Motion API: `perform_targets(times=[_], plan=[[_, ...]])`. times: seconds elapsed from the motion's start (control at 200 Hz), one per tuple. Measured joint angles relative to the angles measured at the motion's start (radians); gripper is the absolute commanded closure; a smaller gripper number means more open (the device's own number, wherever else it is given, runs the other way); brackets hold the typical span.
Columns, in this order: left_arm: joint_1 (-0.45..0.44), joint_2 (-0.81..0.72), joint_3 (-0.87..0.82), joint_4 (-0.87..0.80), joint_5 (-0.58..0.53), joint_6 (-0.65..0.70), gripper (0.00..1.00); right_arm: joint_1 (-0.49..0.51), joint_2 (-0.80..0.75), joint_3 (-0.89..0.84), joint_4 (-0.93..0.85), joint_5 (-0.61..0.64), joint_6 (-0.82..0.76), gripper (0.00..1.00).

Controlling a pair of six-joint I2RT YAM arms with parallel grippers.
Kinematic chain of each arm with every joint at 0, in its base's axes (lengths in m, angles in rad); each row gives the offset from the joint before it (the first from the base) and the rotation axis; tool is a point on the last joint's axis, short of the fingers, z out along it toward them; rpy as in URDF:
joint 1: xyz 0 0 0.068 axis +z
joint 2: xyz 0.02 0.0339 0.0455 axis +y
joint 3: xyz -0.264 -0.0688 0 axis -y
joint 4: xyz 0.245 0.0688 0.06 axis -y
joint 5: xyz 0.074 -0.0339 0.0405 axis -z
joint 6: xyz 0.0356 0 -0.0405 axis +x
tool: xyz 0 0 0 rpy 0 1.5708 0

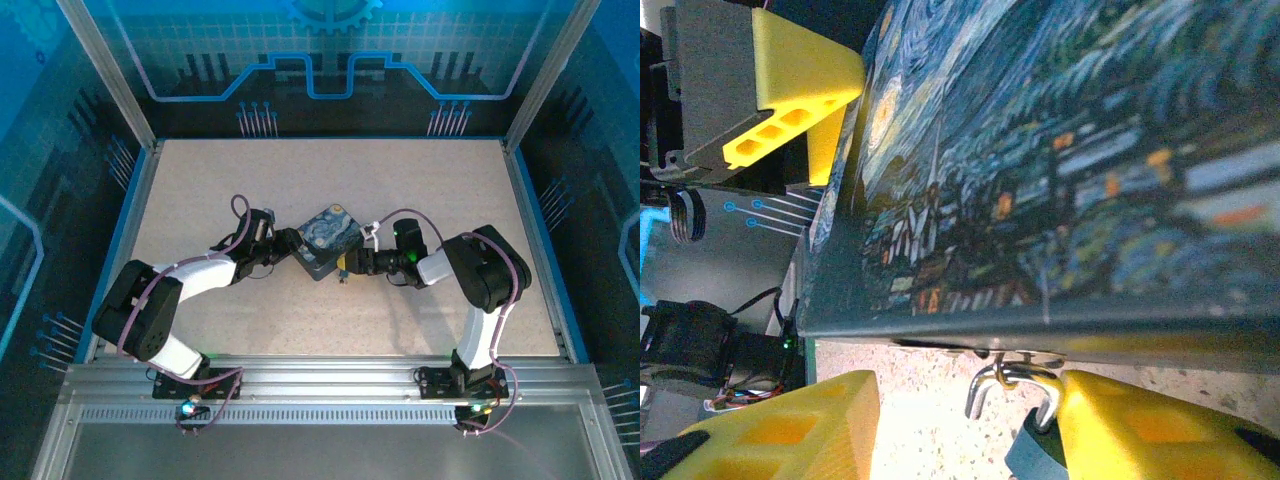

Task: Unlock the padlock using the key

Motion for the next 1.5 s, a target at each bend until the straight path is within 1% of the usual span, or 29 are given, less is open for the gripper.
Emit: perform_targets(times=[0.155,0.335,0.39,0.62,0.855,0.975,1.14,1.241,1.421,1.501], plan=[[0.000,0.000,0.000,0.000,0.000,-0.001,0.55,0.000,-0.001,-0.008,0.005,0.000,-0.002,0.59],[0.000,0.000,0.000,0.000,0.000,-0.002,0.55,0.000,-0.017,-0.026,0.008,0.000,-0.003,0.61],[-0.002,0.000,0.000,0.000,0.000,-0.002,0.55,0.000,-0.022,-0.031,0.008,0.000,-0.004,0.64],[-0.004,0.000,0.000,0.001,0.000,-0.002,0.55,0.000,-0.027,-0.035,0.007,0.000,-0.006,0.68],[-0.005,0.000,0.000,0.001,0.000,-0.002,0.55,0.002,-0.027,-0.035,0.005,0.003,-0.006,0.76],[-0.005,0.000,0.000,0.001,0.000,-0.002,0.55,0.007,-0.027,-0.035,-0.001,0.010,-0.008,0.83],[-0.006,0.000,0.000,0.001,0.000,-0.002,0.55,0.008,-0.027,-0.035,-0.016,0.017,-0.010,0.95],[-0.006,0.000,0.000,0.000,0.000,-0.002,0.55,0.008,-0.027,-0.035,-0.020,0.019,-0.011,1.00],[-0.006,-0.004,0.000,-0.006,-0.001,-0.002,0.55,0.009,-0.037,-0.040,-0.028,0.037,-0.010,1.00],[-0.006,-0.010,0.000,-0.016,-0.001,-0.002,0.55,0.011,-0.059,-0.052,-0.046,0.077,-0.010,1.00]])
